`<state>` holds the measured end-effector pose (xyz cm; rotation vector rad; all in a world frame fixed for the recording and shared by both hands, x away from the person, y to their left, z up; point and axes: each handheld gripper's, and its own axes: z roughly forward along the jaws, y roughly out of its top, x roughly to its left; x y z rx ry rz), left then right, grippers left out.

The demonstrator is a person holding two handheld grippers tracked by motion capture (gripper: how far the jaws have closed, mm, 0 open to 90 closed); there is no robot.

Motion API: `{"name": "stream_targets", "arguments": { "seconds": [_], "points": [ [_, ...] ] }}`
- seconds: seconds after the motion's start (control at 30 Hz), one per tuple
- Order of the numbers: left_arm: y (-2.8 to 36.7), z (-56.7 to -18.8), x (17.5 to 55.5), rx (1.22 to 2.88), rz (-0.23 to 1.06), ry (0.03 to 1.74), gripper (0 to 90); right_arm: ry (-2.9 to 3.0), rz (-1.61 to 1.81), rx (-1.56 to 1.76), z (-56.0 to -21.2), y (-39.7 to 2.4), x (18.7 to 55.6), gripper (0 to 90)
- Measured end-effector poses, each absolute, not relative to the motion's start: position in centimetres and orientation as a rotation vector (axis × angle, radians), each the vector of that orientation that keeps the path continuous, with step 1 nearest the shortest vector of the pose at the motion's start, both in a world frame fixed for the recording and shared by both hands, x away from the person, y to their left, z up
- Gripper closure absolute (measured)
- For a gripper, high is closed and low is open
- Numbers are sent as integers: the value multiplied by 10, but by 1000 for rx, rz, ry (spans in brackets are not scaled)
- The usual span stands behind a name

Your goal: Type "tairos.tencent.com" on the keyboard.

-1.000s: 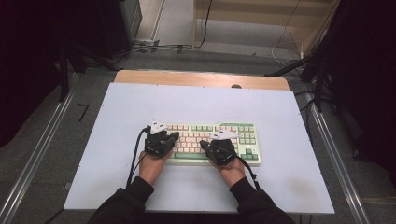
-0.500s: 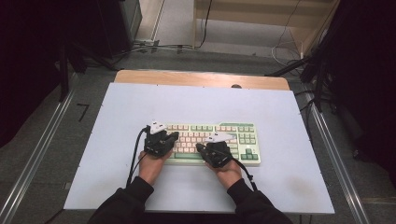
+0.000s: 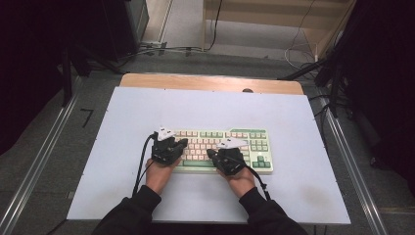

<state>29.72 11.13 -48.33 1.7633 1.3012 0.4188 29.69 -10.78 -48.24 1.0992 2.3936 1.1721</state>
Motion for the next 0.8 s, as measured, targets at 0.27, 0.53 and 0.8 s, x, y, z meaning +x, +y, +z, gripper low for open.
{"name": "stream_targets", "arguments": {
  "seconds": [0.27,0.53,0.8],
  "points": [
    [110,-483,297,1768,416,1297,900,2366,1175,1127,-479,-117,300,875],
    [103,-482,298,1774,408,1280,900,2348,1180,1145,-476,-122,301,875],
    [96,-483,302,1782,401,1270,900,2339,1179,1155,-475,-126,303,875]
  ]
}}
